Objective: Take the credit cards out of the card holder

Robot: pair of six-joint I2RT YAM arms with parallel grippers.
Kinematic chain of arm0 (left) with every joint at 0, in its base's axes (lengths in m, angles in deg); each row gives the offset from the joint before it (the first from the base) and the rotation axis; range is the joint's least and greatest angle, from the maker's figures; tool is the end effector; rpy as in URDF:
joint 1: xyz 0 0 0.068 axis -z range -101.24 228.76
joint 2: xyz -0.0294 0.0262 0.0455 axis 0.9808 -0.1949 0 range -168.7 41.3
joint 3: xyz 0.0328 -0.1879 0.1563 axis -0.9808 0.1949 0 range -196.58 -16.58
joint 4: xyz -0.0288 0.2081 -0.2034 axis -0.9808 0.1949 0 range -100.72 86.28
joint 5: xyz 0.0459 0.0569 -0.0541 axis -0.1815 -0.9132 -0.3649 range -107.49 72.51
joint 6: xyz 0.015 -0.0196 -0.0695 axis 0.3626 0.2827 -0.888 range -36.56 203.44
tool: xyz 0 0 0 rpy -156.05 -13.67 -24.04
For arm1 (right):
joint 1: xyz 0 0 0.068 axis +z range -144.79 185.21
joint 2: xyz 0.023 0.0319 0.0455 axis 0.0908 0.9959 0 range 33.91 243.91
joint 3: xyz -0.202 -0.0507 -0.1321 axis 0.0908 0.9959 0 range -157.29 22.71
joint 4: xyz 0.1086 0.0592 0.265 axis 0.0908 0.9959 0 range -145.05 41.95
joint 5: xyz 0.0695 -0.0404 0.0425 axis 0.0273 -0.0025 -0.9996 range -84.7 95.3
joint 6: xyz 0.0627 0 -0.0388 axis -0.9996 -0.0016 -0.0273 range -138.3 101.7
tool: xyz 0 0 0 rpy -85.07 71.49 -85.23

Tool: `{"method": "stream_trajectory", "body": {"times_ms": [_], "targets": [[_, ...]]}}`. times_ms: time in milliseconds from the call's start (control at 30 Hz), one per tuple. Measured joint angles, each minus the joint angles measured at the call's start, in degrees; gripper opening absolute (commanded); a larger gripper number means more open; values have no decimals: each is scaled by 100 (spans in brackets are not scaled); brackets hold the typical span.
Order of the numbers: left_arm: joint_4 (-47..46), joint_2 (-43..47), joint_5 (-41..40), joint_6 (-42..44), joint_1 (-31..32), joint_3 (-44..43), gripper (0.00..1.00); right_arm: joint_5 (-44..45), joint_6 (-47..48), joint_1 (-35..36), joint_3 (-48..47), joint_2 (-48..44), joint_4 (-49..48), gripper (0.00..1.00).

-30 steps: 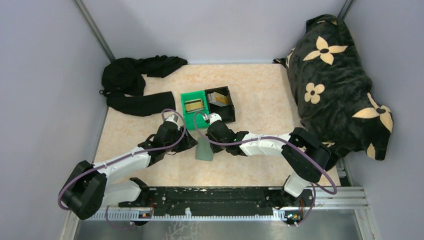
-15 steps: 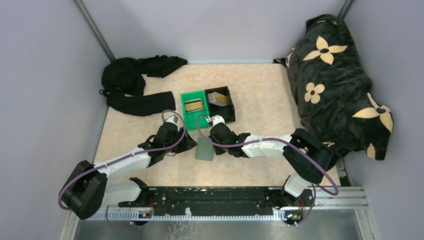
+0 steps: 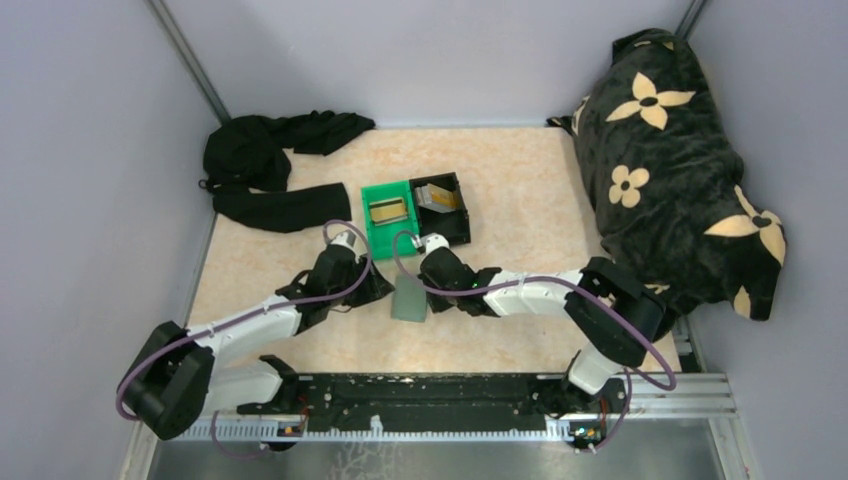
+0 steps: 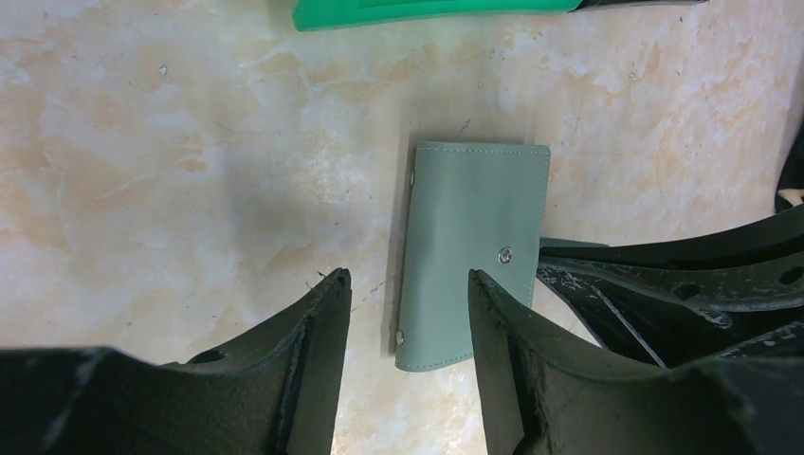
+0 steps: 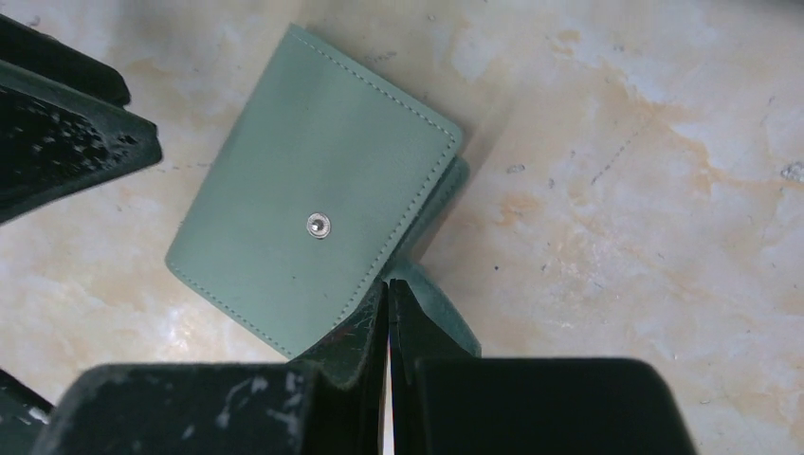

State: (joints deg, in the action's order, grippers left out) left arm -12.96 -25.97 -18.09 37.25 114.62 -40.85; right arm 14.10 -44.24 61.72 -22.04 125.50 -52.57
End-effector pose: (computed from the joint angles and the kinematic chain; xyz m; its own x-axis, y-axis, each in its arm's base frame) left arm 0.2235 -0.1607 0.0978 -0.7844 -0.3234 -0.5293 0.0192 0.8402 -0.5419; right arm 0.2001 0.2853 0.0863 -0.7127 -0.2938 -0.6369 -0.5086 0.8418 0.1808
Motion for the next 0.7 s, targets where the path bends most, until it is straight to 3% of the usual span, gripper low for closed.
{"method": "stream_trajectory", "body": {"times_ms": [700], "targets": [[999,1506,-647,122,-2,-205,55,-570,293,205,-1075,472,-177,0]]}}
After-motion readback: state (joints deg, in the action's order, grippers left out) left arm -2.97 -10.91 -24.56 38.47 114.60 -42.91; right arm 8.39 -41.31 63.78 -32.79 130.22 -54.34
